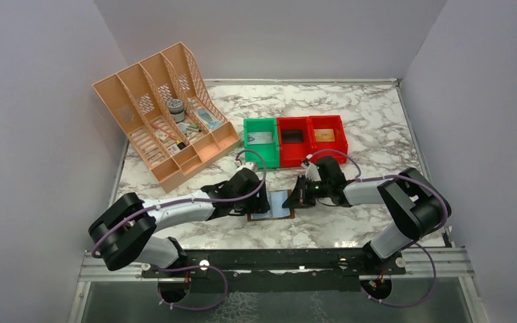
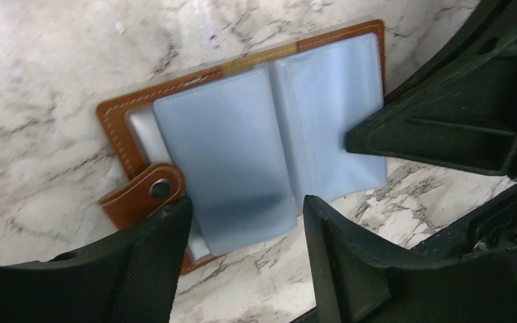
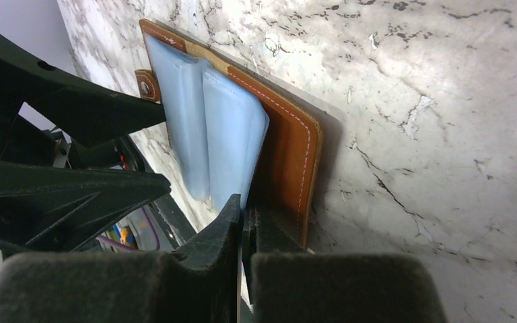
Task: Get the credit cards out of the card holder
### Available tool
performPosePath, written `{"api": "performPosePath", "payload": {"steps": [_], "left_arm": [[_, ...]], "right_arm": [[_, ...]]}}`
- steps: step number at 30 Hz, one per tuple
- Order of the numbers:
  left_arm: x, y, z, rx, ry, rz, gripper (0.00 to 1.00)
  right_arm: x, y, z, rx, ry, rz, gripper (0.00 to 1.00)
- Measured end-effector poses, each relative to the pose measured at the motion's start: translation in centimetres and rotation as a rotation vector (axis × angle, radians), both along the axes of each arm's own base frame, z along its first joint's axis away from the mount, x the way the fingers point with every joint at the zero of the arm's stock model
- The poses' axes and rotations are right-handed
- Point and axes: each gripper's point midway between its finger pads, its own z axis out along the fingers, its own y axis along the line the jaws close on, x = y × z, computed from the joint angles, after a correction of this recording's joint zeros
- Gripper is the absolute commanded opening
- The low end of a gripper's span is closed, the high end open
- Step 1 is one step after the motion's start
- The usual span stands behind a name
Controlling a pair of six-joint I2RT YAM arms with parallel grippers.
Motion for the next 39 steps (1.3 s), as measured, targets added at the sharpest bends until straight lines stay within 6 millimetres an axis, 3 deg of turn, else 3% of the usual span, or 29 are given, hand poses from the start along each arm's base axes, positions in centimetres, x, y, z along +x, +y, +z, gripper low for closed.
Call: {"api": "performPosePath", "payload": {"steps": [7,11,15,19,24,28,33,39], "left_arm": [[0.6,-3.4,-0.1,-0.109,-0.016,-0.051,0.54],[0.5,-3.5,0.0,-0.100,-0.021,-0.056,0.62],[0.4,-1.7,0.5,-0.038,-0.036,-0.022,0.74],[0.7,0.4,2.1,0.010,-0.088,0.028,0.85],[1.4,2.8,7.0,0.013,-0.213,0.072,0.98],[2.8,4.5,10.5,0.044,-0.318,0.104,0.99],[5.6,7.8,14.7,0.117,-0.438,0.167,0.99],[9.6,14.6,19.3,0.236,-0.536,0.337,0.99]], "right_arm": [[-0.1,0.1,0.0,0.009,0.007,0.004,0.02],[0.0,-0.2,0.1,-0.017,0.000,-0.010,0.13],[1.0,-0.9,0.5,-0.083,-0.033,-0.043,0.40],[3.3,-1.9,2.7,-0.173,-0.144,-0.095,0.61],[7.0,-4.2,8.6,-0.285,-0.385,-0.206,0.77],[10.3,-7.4,16.3,-0.365,-0.676,-0.356,0.84],[11.1,-10.9,24.8,-0.388,-1.007,-0.492,0.99],[11.0,-12.4,31.5,-0.394,-1.230,-0.531,1.00]]}}
